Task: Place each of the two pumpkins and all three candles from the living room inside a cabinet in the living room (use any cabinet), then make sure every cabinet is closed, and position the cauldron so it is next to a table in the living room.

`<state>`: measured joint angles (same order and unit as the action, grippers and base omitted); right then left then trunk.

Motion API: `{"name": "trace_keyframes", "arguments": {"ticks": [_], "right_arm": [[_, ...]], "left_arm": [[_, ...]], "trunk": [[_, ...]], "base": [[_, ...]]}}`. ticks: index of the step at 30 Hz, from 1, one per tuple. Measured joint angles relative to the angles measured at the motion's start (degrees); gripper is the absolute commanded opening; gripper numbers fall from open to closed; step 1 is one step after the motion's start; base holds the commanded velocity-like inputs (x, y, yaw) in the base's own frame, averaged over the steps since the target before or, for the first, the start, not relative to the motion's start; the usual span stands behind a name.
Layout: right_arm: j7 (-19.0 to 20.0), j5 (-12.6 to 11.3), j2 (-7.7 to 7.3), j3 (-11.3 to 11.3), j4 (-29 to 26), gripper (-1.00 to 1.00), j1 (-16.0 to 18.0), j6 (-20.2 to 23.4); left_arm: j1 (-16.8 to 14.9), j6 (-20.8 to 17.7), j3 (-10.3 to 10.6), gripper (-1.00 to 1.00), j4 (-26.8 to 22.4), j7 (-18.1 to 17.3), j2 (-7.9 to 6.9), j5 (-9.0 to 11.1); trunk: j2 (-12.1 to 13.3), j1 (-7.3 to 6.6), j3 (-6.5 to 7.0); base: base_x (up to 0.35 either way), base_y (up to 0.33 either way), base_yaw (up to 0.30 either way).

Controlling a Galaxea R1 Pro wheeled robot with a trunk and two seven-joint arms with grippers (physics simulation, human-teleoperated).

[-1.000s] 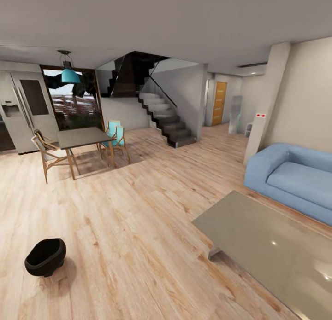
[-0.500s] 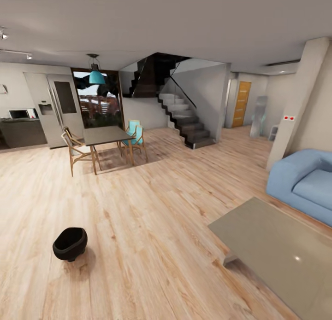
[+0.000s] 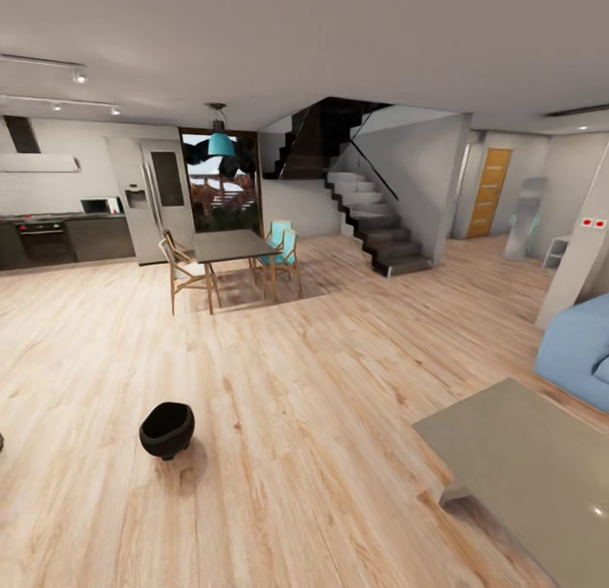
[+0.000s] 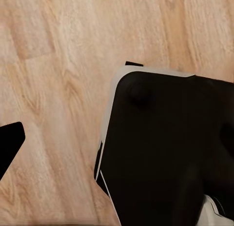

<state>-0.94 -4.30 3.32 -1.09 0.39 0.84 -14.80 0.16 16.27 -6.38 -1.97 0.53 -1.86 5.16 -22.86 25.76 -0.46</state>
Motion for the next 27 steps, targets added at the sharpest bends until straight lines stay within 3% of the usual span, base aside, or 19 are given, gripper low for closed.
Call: {"name": "trace_keyframes", "arguments": {"ticks": [27], "right_arm": [[0.0,0.0,0.0,0.0,0.0,1.0,0.0,0.0]], "left_arm": [[0.0,0.0,0.0,1.0,0.0,0.0,-0.01,0.0]], "trunk": [[0.0,0.0,0.0]], "base": [[0.0,0.0,0.275]]}}
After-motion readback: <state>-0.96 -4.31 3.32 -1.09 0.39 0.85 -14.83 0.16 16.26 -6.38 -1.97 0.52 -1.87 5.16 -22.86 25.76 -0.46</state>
